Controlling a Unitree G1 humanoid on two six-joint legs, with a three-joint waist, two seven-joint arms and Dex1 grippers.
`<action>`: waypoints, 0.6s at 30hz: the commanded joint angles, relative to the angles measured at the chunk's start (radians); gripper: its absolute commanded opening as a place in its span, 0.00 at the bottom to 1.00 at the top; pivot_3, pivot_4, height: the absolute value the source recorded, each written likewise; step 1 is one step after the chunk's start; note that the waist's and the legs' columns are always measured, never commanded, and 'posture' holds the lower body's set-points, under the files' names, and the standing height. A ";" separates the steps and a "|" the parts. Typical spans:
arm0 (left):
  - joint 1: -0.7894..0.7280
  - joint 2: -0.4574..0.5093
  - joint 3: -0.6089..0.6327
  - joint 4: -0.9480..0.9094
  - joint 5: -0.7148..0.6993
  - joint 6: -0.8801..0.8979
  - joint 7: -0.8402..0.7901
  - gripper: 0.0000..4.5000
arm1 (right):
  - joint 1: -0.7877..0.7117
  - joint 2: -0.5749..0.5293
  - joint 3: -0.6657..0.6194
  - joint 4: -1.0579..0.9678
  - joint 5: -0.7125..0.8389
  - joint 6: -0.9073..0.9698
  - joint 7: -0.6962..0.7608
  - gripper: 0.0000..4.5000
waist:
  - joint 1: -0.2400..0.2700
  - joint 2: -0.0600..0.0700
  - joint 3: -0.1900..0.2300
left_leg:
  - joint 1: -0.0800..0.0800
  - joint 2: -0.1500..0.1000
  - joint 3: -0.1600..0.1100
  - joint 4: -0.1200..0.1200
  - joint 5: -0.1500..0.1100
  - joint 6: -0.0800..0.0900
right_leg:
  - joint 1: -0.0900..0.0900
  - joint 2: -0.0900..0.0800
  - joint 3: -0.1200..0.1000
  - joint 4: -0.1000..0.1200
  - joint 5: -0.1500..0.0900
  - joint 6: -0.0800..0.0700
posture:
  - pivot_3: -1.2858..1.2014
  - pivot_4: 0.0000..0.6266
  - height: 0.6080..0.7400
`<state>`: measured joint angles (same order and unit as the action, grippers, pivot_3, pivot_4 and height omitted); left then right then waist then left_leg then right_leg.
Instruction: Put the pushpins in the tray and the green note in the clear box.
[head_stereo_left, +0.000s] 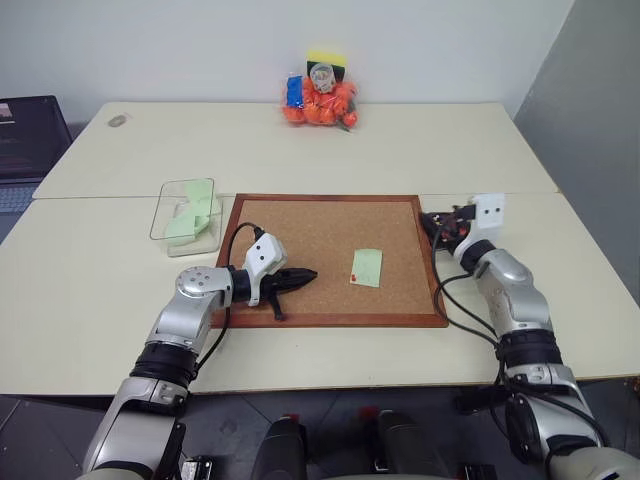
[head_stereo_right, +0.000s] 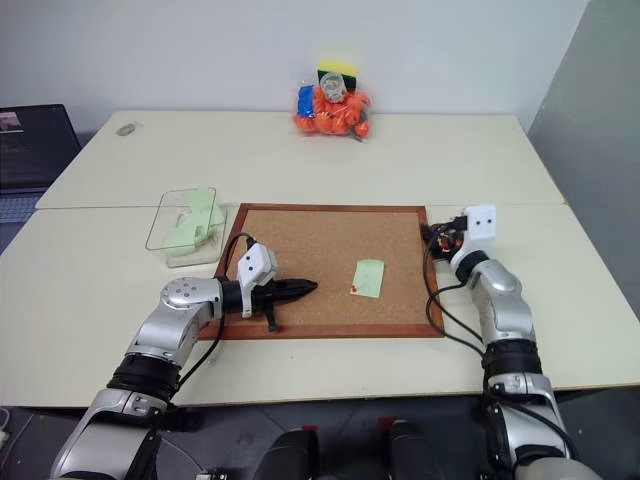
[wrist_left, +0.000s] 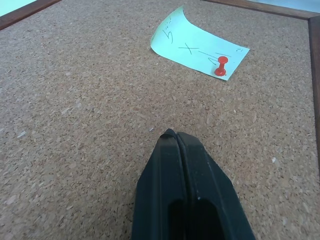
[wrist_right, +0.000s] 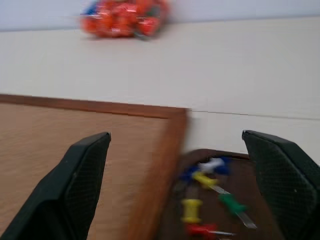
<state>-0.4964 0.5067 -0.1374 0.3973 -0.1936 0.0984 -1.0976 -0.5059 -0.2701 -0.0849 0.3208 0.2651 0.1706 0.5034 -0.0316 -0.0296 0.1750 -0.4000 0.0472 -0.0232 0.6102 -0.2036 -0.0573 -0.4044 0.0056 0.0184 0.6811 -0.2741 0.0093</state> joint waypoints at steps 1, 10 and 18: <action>0.015 0.001 -0.021 0.018 0.029 0.010 -0.003 0.00 | 0.076 -0.012 0.081 -0.201 0.056 0.019 0.155 0.99 | 0.001 0.000 0.000 | 0.000 0.000 0.000 0.000 0.000 0.000 | 0.000 0.000 0.000 0.000 0.000 0.000 | 0.52 0.24 1.00; 0.016 0.003 -0.019 0.019 0.030 0.008 -0.003 0.00 | 0.137 -0.004 0.248 -0.306 0.044 0.055 0.295 0.99 | 0.001 0.000 0.000 | 0.000 0.000 0.000 0.000 0.000 0.000 | 0.000 0.000 -0.001 0.000 0.000 0.000 | 0.52 0.24 1.00; 0.023 0.012 -0.015 0.010 0.031 0.007 -0.007 0.00 | 0.090 0.029 0.336 -0.110 -0.065 -0.054 0.318 0.99 | 0.001 -0.001 0.000 | 0.000 0.000 0.000 0.000 0.000 0.000 | 0.000 0.000 -0.001 0.000 0.000 0.000 | 0.52 0.24 1.00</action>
<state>-0.4963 0.5081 -0.1351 0.3967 -0.1904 0.0971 -1.0996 -0.3860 -0.2505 0.2413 0.1873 0.2256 0.1660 0.8083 -0.0307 -0.0301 0.1747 -0.3997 0.0472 -0.0234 0.6104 -0.2036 -0.0573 -0.4044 0.0056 0.0177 0.6809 -0.2742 0.0092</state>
